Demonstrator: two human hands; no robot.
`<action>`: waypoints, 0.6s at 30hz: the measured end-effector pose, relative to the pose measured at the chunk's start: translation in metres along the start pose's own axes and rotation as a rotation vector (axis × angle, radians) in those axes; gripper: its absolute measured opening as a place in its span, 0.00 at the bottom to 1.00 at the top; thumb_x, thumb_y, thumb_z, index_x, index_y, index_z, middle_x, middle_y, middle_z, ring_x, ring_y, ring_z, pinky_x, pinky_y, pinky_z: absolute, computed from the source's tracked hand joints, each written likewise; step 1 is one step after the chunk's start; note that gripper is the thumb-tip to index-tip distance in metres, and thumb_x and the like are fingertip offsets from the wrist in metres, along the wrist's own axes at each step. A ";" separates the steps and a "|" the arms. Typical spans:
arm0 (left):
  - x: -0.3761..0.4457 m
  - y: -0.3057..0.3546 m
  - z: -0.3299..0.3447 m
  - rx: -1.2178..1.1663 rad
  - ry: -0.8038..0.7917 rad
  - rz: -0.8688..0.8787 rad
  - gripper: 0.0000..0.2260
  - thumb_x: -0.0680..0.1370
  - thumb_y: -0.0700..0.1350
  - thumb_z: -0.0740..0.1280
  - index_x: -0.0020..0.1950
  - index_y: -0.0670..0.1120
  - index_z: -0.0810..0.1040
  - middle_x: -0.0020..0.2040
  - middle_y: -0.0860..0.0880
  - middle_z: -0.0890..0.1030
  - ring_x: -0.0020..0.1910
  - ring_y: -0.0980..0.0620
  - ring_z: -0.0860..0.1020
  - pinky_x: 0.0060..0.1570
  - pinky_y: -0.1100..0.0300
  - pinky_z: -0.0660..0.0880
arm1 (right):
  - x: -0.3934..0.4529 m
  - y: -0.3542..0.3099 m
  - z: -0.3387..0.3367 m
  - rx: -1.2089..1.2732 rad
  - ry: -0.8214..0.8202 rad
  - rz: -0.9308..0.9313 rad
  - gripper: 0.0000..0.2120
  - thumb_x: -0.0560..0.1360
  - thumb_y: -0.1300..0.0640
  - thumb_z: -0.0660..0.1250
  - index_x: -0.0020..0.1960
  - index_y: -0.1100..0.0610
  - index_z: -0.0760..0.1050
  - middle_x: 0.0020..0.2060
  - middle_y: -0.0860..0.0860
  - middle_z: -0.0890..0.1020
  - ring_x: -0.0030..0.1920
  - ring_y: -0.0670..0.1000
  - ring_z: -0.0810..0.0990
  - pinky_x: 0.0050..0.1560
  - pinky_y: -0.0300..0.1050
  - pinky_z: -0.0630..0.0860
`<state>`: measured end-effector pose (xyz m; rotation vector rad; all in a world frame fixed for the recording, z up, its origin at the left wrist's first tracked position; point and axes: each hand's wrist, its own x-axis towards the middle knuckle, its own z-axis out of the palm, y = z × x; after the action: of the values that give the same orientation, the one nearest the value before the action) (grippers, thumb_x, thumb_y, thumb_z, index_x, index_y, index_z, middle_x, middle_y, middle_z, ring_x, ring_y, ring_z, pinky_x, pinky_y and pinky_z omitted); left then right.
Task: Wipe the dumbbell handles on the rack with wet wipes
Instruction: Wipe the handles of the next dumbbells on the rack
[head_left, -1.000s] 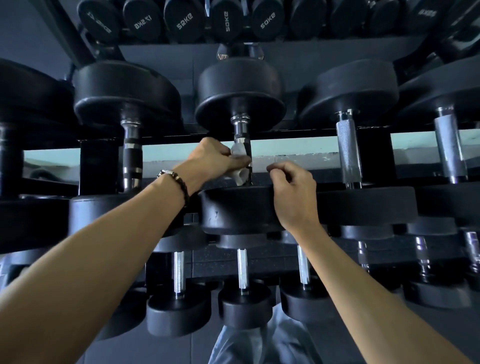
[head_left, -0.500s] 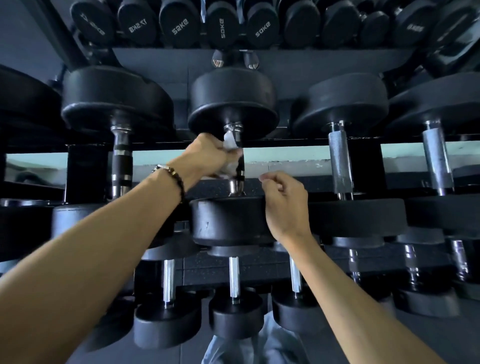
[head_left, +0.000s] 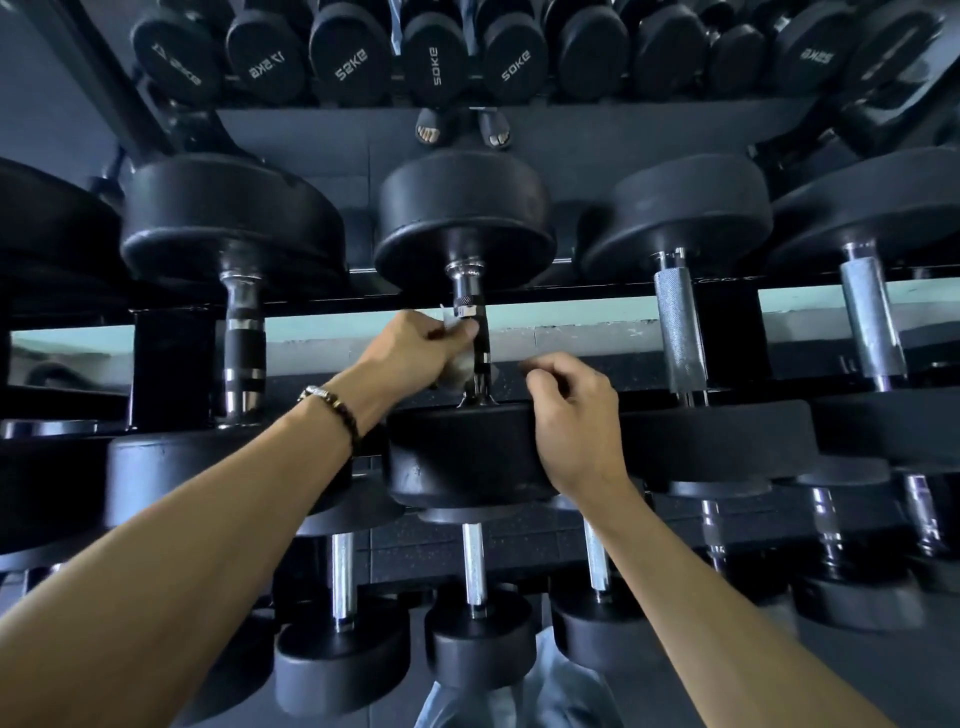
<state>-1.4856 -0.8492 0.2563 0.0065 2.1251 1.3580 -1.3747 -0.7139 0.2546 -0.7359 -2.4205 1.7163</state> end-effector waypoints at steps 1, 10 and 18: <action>0.007 0.002 -0.001 -0.076 0.026 0.035 0.19 0.81 0.47 0.67 0.30 0.43 0.72 0.25 0.51 0.76 0.26 0.56 0.78 0.33 0.62 0.73 | 0.000 0.000 -0.001 -0.002 0.003 -0.001 0.11 0.74 0.55 0.60 0.46 0.54 0.81 0.36 0.44 0.80 0.37 0.45 0.77 0.39 0.40 0.69; -0.002 0.000 -0.007 -0.236 -0.231 -0.121 0.20 0.82 0.49 0.64 0.32 0.41 0.75 0.30 0.46 0.82 0.30 0.52 0.80 0.39 0.60 0.78 | -0.002 -0.002 -0.003 -0.003 -0.003 -0.006 0.11 0.77 0.58 0.60 0.49 0.55 0.82 0.33 0.40 0.77 0.33 0.41 0.74 0.34 0.31 0.66; 0.015 0.017 -0.002 -0.207 -0.031 -0.012 0.14 0.78 0.46 0.71 0.34 0.45 0.77 0.33 0.46 0.82 0.32 0.49 0.78 0.28 0.63 0.72 | -0.003 -0.006 -0.004 -0.030 -0.023 0.028 0.11 0.79 0.57 0.61 0.50 0.56 0.82 0.38 0.46 0.82 0.38 0.45 0.78 0.39 0.38 0.70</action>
<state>-1.5045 -0.8383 0.2637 -0.0684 1.9465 1.5544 -1.3724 -0.7134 0.2623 -0.7616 -2.4680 1.7111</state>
